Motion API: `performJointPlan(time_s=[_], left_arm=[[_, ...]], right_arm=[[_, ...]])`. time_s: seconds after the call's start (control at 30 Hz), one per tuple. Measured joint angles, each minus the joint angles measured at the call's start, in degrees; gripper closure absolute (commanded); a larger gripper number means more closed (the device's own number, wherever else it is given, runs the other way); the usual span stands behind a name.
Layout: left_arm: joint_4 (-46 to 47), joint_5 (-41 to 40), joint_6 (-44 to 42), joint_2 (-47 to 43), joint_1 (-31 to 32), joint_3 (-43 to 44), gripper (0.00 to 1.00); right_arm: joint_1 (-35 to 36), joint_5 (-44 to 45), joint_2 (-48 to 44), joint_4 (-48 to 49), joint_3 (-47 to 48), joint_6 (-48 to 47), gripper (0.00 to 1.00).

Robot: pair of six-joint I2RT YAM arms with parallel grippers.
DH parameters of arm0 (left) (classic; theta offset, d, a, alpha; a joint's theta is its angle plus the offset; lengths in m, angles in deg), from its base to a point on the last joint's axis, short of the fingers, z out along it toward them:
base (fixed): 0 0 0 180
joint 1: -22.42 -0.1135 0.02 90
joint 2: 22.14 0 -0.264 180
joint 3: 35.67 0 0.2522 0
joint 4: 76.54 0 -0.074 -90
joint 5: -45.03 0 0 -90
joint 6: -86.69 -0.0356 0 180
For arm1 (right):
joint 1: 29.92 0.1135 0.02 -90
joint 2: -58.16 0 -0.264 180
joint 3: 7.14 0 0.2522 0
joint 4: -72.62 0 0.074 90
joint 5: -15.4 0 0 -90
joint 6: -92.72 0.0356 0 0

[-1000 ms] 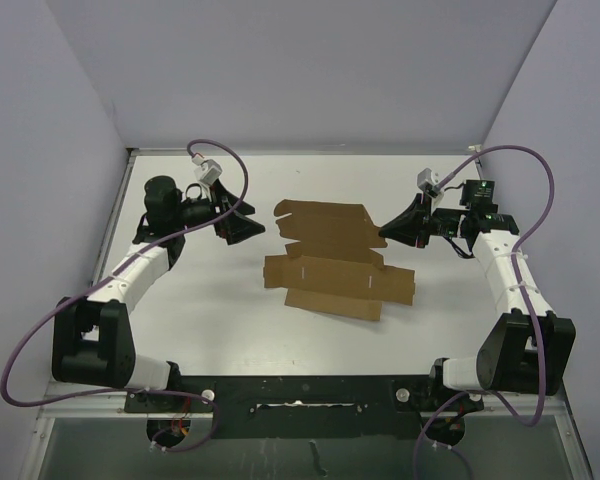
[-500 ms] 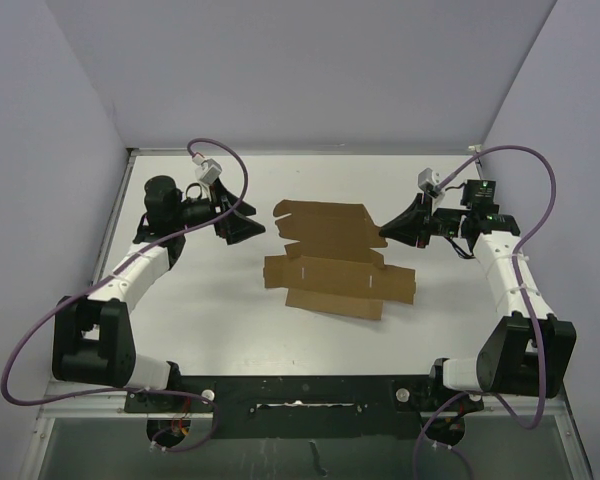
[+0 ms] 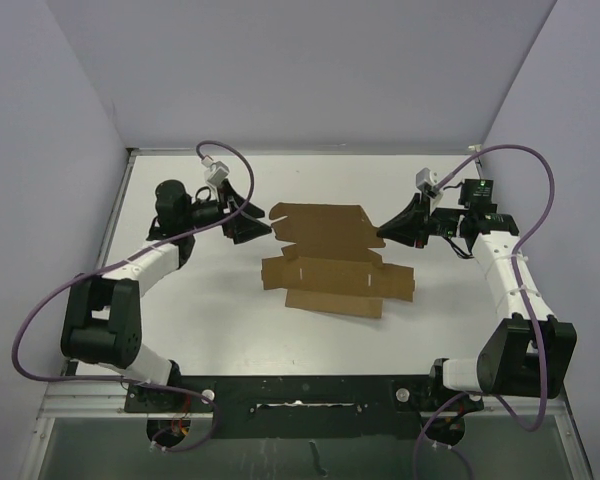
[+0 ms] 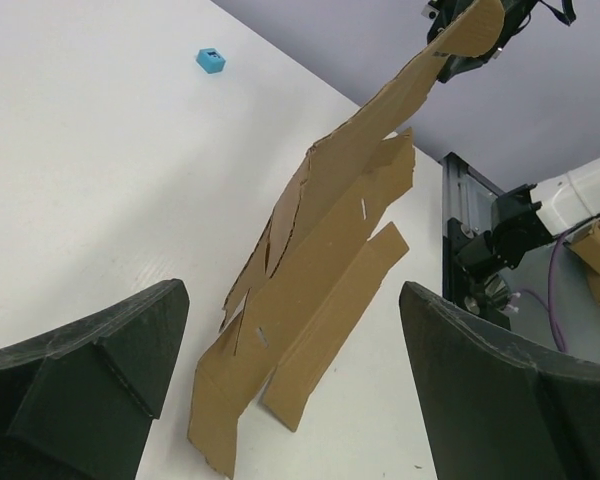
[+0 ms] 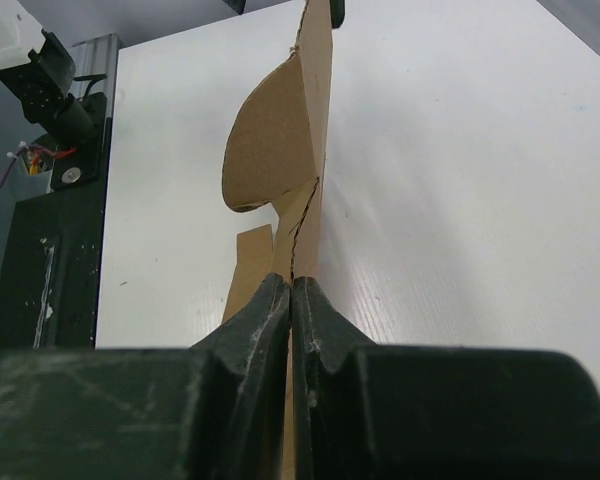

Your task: Fold the paper box

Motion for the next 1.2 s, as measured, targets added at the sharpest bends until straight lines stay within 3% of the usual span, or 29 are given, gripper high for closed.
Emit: performJointPlan(time_s=[0.47, 0.73, 0.93, 1.2], left_arm=[[18.1, -3.4, 6.4, 8.7, 4.4, -2.2, 0.5], [20.1, -2.5, 7.3, 9.9, 6.4, -1.0, 1.0], [20.4, -2.0, 6.9, 9.9, 6.3, -1.0, 1.0], [16.2, -2.9, 2.9, 7.9, 5.5, -1.0, 1.0]], right_arm=[[0.4, -0.4, 0.0, -0.3, 0.3, 0.0, 1.0], [0.4, -0.4, 0.0, -0.3, 0.3, 0.0, 1.0], [0.4, -0.3, 0.1, -0.3, 0.3, 0.0, 0.99], [0.2, 2.8, 0.5, 3.0, 0.3, 3.8, 0.78]])
